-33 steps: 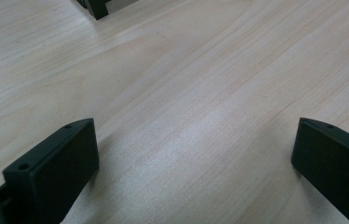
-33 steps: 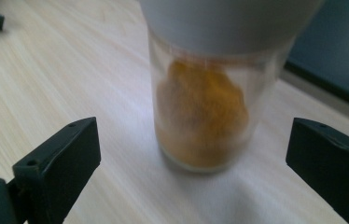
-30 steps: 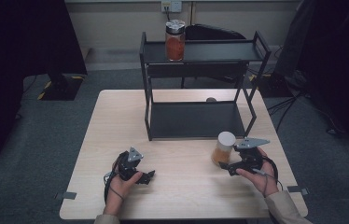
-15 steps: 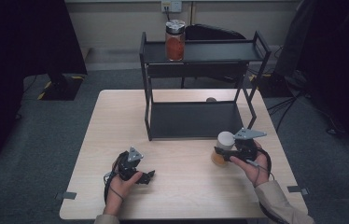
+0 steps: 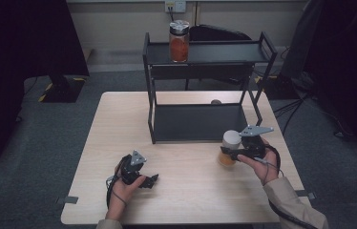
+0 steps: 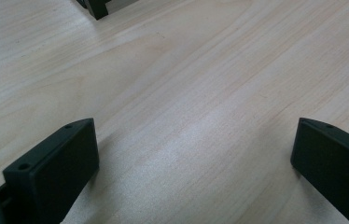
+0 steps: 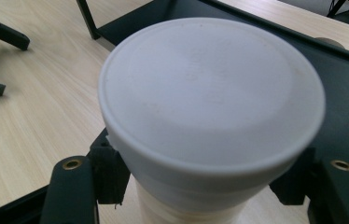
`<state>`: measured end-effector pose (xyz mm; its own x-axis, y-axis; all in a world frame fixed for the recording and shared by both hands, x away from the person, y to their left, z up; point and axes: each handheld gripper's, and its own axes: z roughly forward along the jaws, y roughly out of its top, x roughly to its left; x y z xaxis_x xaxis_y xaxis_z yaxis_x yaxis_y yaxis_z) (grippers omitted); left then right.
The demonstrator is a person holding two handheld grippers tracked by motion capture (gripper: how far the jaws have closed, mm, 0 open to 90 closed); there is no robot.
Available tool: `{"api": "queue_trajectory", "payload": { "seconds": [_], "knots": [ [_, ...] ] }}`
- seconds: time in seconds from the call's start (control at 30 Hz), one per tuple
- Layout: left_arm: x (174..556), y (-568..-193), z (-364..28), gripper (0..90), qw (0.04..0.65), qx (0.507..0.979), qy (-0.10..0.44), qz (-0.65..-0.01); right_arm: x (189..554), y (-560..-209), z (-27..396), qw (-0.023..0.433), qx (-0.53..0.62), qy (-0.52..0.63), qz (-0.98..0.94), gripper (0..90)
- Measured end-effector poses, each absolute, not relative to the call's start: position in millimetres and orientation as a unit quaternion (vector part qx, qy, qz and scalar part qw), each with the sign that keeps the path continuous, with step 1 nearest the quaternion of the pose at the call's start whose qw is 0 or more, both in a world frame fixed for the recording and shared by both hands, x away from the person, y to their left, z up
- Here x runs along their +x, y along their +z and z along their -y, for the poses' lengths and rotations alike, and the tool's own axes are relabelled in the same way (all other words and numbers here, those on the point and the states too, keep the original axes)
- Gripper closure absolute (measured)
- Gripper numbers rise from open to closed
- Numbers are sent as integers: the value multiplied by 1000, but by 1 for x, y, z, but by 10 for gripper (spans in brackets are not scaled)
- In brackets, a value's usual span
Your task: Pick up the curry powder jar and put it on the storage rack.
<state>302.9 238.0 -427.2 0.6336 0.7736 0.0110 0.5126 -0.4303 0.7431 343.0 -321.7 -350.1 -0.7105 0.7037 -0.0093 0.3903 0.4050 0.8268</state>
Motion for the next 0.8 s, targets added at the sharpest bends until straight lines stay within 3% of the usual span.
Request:
{"api": "queue_trajectory", "payload": {
  "seconds": [0.8],
  "knots": [
    [303, -427, -238, 0, 366, 826, 179, -389, 374, -267, 312, 171, 318, 435, -825, 348]
  ]
}}
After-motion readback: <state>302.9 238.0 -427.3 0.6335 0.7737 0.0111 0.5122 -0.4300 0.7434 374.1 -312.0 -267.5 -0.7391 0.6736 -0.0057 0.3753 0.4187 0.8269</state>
